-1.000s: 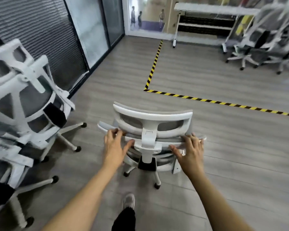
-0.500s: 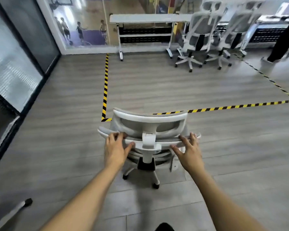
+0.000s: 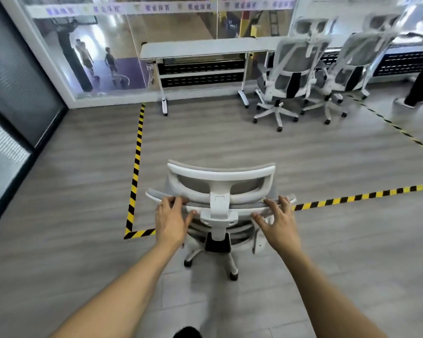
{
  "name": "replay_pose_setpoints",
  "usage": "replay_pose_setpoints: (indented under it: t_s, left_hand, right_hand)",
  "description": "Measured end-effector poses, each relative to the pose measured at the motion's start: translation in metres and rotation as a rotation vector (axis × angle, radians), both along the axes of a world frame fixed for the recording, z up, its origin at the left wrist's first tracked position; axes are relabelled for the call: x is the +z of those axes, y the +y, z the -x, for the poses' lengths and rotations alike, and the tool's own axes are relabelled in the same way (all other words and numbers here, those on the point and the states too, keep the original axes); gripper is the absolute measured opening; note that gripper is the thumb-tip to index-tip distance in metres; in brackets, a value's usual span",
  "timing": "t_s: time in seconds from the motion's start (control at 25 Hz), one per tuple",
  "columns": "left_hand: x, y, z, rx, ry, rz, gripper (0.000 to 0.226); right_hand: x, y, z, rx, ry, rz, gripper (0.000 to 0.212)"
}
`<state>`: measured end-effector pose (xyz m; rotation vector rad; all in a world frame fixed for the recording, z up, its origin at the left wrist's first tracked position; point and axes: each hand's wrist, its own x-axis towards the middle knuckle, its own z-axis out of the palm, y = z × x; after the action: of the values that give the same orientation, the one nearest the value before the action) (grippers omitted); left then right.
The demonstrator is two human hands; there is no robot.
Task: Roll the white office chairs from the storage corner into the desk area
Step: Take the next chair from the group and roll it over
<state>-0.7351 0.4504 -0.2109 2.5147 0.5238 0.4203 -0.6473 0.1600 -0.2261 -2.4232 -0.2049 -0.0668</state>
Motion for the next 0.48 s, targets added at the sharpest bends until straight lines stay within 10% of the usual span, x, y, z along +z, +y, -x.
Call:
replay_pose_setpoints:
  t_s: [0.48]
  left_hand:
    - [0.006, 0.089, -0.476, -0.043, 0.011, 0.031, 0.034]
  right_hand:
    - [0.010, 0.087, -0.457, -0.065, 0.031, 0.196, 0.070]
